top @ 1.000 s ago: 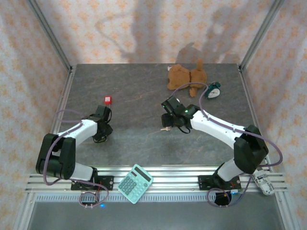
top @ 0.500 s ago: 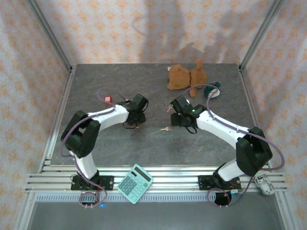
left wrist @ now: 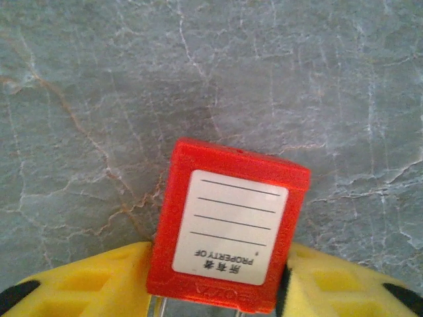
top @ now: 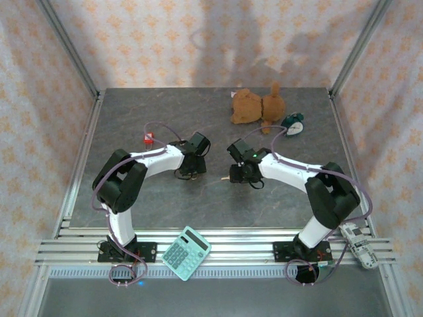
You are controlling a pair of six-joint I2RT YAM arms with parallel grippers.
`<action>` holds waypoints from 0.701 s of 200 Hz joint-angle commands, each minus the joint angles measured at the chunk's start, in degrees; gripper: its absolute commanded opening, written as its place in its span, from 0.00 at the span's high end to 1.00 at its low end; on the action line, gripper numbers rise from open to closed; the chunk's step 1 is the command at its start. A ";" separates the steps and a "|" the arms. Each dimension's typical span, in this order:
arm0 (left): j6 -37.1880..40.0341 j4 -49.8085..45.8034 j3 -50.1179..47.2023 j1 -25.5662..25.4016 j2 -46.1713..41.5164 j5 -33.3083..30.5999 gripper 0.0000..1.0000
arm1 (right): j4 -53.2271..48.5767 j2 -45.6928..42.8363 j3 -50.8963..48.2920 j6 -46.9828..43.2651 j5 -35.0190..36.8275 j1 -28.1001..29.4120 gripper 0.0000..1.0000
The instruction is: Unlock with the key
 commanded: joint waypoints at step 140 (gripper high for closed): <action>2.11 3.01 -22.14 -0.39 -35.47 -5.89 0.27 | 0.09 4.11 5.52 -0.28 -0.04 1.65 0.65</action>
